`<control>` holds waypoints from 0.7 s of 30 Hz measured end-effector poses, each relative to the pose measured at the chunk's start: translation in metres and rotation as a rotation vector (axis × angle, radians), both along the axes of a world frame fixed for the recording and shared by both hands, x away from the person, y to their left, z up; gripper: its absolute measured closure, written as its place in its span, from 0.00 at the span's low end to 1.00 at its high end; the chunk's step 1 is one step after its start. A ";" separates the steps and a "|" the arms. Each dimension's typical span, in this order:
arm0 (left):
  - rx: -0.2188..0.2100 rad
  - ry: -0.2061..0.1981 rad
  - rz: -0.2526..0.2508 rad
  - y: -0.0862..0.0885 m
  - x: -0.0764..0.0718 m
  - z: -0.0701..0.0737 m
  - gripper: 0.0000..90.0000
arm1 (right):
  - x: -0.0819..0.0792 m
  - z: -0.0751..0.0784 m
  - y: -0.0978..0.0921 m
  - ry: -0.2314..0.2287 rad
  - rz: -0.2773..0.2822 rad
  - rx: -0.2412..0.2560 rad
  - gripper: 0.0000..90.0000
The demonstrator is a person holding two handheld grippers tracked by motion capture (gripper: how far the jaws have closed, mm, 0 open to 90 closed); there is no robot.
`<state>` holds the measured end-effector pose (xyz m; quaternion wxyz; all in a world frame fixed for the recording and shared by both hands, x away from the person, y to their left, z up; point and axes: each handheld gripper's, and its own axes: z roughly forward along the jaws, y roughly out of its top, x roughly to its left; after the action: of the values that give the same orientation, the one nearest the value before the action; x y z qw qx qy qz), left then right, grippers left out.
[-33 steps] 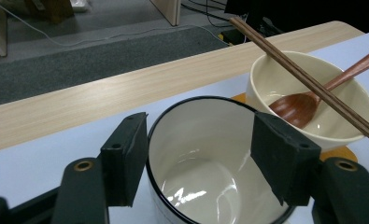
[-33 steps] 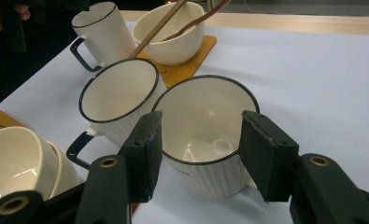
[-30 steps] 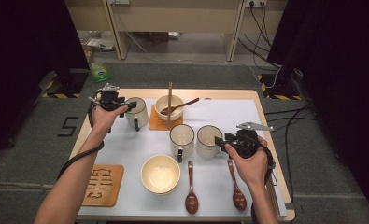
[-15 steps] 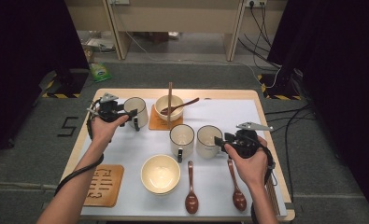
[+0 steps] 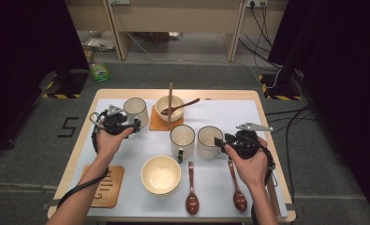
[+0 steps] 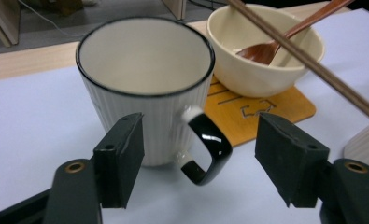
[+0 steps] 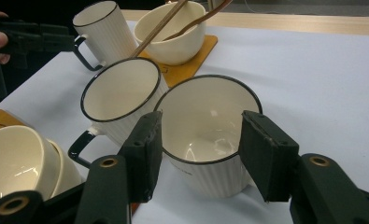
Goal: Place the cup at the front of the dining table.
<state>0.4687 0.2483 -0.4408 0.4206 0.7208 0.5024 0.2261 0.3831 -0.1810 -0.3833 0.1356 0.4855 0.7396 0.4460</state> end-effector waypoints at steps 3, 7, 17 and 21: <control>-0.008 0.006 0.001 -0.001 0.000 -0.006 0.44 | 0.000 0.000 0.000 -0.001 0.000 0.001 0.55; -0.018 0.002 0.002 -0.003 0.000 -0.012 0.52 | 0.000 0.000 -0.001 0.000 -0.003 0.000 0.55; -0.035 0.038 -0.018 -0.009 0.003 -0.020 0.72 | 0.001 -0.002 0.000 0.004 0.001 -0.002 0.54; -0.045 0.050 -0.022 -0.013 0.006 -0.023 0.78 | 0.001 -0.002 0.000 0.005 0.000 -0.001 0.54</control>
<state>0.4747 0.2357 -0.4637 0.4264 0.7220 0.5098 0.1921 0.3839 -0.1813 -0.3850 0.1341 0.4867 0.7399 0.4446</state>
